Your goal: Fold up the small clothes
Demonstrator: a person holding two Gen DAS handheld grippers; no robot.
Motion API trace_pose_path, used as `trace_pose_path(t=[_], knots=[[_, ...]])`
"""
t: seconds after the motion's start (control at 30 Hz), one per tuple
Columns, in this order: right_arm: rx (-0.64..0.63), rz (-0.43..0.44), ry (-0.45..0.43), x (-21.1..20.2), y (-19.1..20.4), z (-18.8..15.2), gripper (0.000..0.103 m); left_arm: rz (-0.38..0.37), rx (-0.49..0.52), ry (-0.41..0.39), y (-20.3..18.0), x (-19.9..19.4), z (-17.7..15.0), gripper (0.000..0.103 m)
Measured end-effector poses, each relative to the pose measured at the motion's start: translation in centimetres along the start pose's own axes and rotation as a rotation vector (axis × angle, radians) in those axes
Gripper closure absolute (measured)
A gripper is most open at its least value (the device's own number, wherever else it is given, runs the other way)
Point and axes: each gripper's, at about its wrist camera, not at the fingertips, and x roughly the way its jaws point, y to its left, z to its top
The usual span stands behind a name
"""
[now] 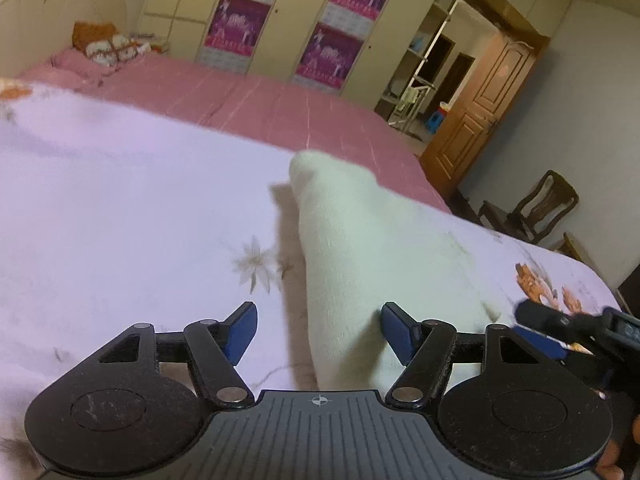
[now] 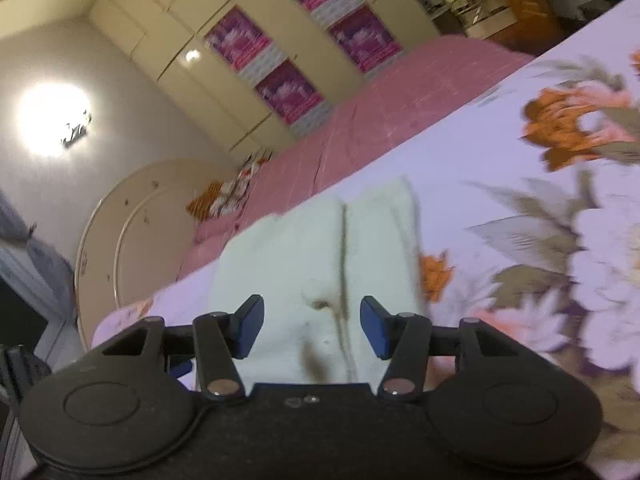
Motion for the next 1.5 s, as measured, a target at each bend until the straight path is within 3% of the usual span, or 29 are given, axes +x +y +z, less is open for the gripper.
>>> trace_pose_path(t=[0.13,0.37,0.47,0.6,0.67,0.7,0.73,0.83,1.03,1.2,1.27,1.4,1.5], knots=[[-0.026,-0.029,0.051,2.2,0.1,0.1,0.051,-0.008,-0.020,0.008,-0.3,1.2,-0.7,0.035],[-0.062,0.031,0.105,2.5,1.4,-0.8,0.055,-0.037,-0.012,0.009,0.3,4.3,-1.8,0.034],[-0.017,0.044,0.112,3.1,0.7,-0.4,0.056,-0.047,-0.008,0.016,0.5,4.5,-1.9,0.034],[0.107,0.122,0.139,3.9,-1.0,0.4,0.056,-0.058,-0.004,0.028,0.7,4.6,-1.8,0.034],[0.136,0.133,0.146,4.2,-1.3,0.6,0.059,-0.056,0.002,0.033,0.7,4.7,-1.7,0.034],[0.103,0.108,0.154,4.3,-0.8,0.6,0.067,-0.053,0.006,0.035,0.5,4.9,-1.5,0.034],[0.048,0.076,0.157,4.4,0.0,0.5,0.081,-0.047,0.017,0.030,0.3,4.8,-1.3,0.034],[-0.120,-0.010,0.117,3.8,3.0,0.1,0.087,-0.038,0.029,-0.013,0.0,4.2,-1.0,0.034],[-0.276,-0.075,0.031,0.6,6.3,0.0,0.088,-0.086,0.068,0.000,-2.0,4.3,-0.3,0.034],[-0.207,-0.150,0.047,-0.5,2.9,-0.2,0.088,-0.072,0.177,0.080,-5.4,5.9,-1.1,0.034],[-0.138,-0.143,0.092,0.7,0.9,-0.5,0.088,-0.068,0.178,0.080,-5.8,5.9,-1.2,0.034],[-0.117,-0.105,0.085,0.6,0.5,-0.6,0.086,-0.071,0.188,0.078,-5.6,5.0,-0.7,0.034],[-0.119,-0.100,0.059,-0.6,0.3,0.0,0.075,-0.069,0.179,0.005,-4.5,3.8,0.6,0.034]])
